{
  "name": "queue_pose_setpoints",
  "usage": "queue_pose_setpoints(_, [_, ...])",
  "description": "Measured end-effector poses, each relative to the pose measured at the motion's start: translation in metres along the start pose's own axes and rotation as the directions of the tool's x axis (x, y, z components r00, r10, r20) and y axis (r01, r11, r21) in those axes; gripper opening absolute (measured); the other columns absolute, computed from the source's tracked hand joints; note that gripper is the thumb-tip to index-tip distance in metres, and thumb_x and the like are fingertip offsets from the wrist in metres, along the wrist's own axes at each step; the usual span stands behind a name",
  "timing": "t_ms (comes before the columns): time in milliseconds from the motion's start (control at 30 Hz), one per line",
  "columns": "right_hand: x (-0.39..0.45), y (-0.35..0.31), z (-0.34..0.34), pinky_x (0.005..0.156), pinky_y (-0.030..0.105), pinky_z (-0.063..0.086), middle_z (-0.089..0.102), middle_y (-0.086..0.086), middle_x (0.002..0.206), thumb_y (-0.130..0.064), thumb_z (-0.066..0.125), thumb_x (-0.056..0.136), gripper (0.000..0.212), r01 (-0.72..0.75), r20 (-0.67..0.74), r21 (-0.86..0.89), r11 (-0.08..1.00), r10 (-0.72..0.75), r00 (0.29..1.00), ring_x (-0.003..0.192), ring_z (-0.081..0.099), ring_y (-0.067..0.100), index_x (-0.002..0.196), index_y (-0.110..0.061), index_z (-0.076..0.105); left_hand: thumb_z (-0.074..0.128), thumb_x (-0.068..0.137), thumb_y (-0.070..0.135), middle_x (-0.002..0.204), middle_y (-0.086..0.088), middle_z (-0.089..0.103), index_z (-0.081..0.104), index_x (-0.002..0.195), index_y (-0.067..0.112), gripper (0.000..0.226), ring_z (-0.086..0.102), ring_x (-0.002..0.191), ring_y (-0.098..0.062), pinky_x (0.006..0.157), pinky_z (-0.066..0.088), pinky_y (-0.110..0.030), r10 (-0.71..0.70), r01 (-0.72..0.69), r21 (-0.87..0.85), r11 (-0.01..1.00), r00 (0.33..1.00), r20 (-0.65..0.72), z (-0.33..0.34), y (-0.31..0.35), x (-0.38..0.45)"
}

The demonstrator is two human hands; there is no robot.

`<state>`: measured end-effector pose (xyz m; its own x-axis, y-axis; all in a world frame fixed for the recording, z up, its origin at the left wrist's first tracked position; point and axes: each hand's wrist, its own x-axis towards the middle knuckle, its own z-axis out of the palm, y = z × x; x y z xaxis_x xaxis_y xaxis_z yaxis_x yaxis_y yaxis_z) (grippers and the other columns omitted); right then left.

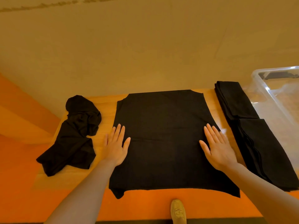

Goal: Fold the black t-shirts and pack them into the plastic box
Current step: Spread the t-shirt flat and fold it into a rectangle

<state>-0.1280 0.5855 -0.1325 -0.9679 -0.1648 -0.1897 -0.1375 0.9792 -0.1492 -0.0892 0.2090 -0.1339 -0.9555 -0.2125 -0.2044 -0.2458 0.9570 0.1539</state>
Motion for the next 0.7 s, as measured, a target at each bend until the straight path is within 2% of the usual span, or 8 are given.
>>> queue_pose_setpoints(100, [0.001,0.007,0.000,0.117,0.029,-0.012,-0.016,-0.010,0.156,-0.067,-0.005,0.090,0.070,0.023,0.002,0.015,1.000,-0.023,1.000,0.142,-0.022,0.007,0.147,-0.028,-0.011,0.011,0.098,0.056,0.161,0.005,-0.011,-0.004,0.153,0.026,0.064,-0.017,0.145,-0.011,0.120,-0.007,-0.040,0.023,-0.022,0.031,0.999,0.999,-0.025,0.003,-0.008,-0.003])
queue_pose_setpoints(167, [0.004,0.005,-0.001,0.117,0.029,-0.007,-0.011,-0.010,0.157,-0.068,-0.007,0.085,0.076,0.039,-0.012,0.043,0.998,-0.038,0.999,0.144,-0.016,0.007,0.149,-0.027,-0.003,0.006,0.094,0.063,0.161,0.004,-0.006,0.001,0.154,0.026,0.070,-0.015,0.146,-0.011,0.119,-0.007,-0.040,0.031,-0.029,0.029,0.999,0.998,-0.055,0.001,-0.005,-0.002])
queue_pose_setpoints(267, [0.029,-0.009,-0.013,0.119,0.031,0.003,0.001,-0.008,0.160,-0.063,0.008,0.095,0.070,0.073,-0.104,0.119,0.990,-0.061,0.993,0.145,-0.006,0.006,0.151,-0.022,0.015,0.004,0.091,0.064,0.161,0.004,0.002,0.011,0.154,0.025,0.075,-0.007,0.147,-0.011,0.118,-0.007,-0.038,0.040,-0.044,-0.020,0.999,0.988,-0.147,-0.010,0.004,0.016])
queue_pose_setpoints(333, [0.062,-0.021,-0.022,0.119,0.031,0.004,0.005,-0.004,0.161,-0.052,0.021,0.100,0.061,0.104,-0.144,0.179,0.978,-0.078,0.986,0.145,-0.005,0.007,0.152,-0.019,0.019,0.007,0.095,0.060,0.162,0.004,0.004,0.013,0.154,0.025,0.069,-0.005,0.148,-0.011,0.119,-0.005,-0.037,0.046,-0.052,-0.032,0.998,0.983,-0.179,-0.019,0.016,0.043])
queue_pose_setpoints(400, [0.102,-0.029,-0.028,0.119,0.030,0.000,0.004,-0.002,0.161,-0.045,0.024,0.101,0.060,0.116,-0.156,0.203,0.972,-0.085,0.984,0.146,-0.005,0.009,0.153,-0.016,0.017,0.011,0.099,0.056,0.162,0.003,0.002,0.011,0.154,0.025,0.063,-0.005,0.148,-0.012,0.120,-0.002,-0.036,0.046,-0.049,-0.016,0.999,0.987,-0.157,-0.024,0.028,0.075])
queue_pose_setpoints(533, [0.162,-0.026,-0.023,0.120,0.032,-0.007,-0.004,-0.001,0.162,-0.046,0.019,0.102,0.061,0.052,-0.065,0.120,0.991,-0.044,0.997,0.147,-0.011,0.012,0.154,-0.016,0.007,0.015,0.101,0.052,0.162,0.002,-0.006,0.002,0.154,0.025,0.061,-0.011,0.148,-0.015,0.121,-0.004,-0.039,0.005,-0.005,0.028,1.000,1.000,-0.018,-0.021,0.037,0.124])
queue_pose_setpoints(700, [0.193,-0.013,-0.021,0.119,0.032,-0.009,-0.006,-0.003,0.161,-0.050,0.017,0.100,0.064,0.046,-0.067,0.083,0.996,-0.040,0.997,0.146,-0.013,0.010,0.154,-0.018,0.003,0.014,0.100,0.053,0.162,0.003,-0.009,-0.001,0.154,0.026,0.062,-0.014,0.147,-0.015,0.120,-0.008,-0.039,0.005,-0.003,0.055,0.999,0.999,-0.044,-0.016,0.036,0.158])
